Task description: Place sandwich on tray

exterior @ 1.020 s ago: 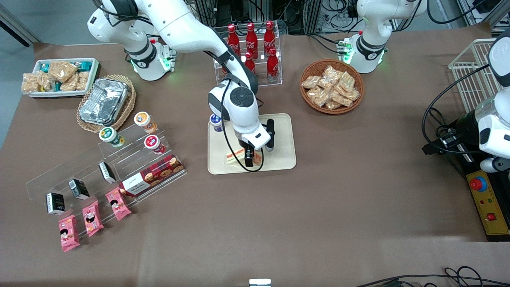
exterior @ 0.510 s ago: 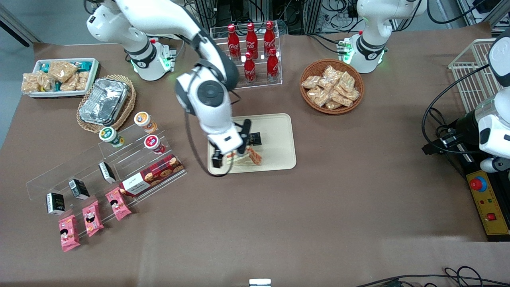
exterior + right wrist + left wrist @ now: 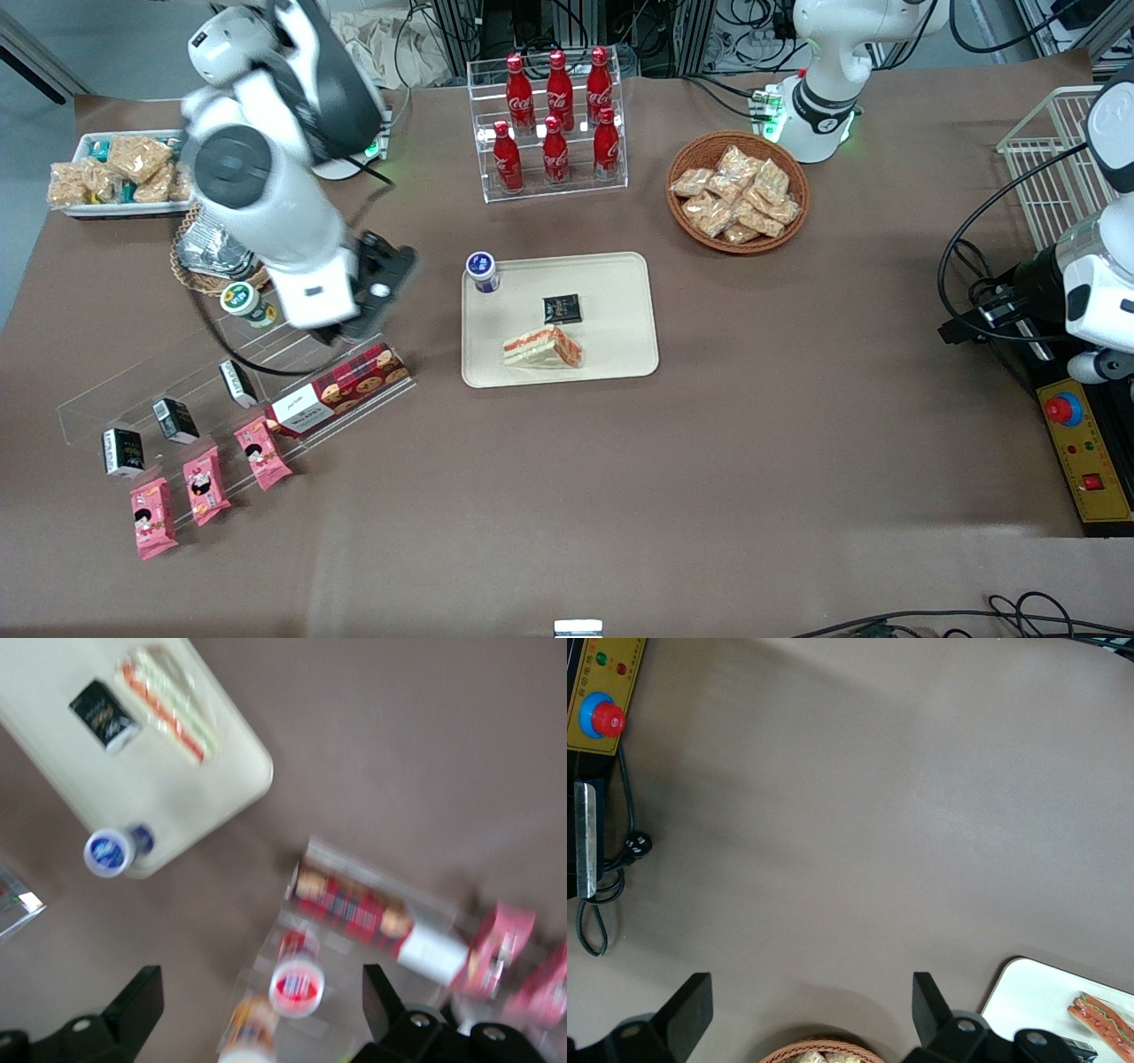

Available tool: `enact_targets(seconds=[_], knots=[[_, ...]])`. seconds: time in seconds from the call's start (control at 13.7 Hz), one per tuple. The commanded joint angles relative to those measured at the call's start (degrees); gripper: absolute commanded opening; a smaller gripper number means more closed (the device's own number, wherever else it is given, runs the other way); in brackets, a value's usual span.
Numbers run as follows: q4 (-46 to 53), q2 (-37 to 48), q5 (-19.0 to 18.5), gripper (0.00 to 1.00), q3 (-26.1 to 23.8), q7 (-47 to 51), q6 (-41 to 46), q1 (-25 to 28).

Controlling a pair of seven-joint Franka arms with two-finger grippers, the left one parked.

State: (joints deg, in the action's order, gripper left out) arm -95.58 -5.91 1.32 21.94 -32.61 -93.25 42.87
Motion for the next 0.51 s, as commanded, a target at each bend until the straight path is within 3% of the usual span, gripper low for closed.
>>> enact_targets(seconds=[0.0, 0.29, 0.44], knots=[[-1.45, 4.4, -2.02, 1.0, -0.76, 8.67, 7.18, -1.12], [-1.36, 9.95, -2.2, 1.0, -1.28, 25.98, 9.49, -4.18], [-0.93, 11.01, -2.72, 1.0, -1.46, 28.39, 9.49, -5.59]])
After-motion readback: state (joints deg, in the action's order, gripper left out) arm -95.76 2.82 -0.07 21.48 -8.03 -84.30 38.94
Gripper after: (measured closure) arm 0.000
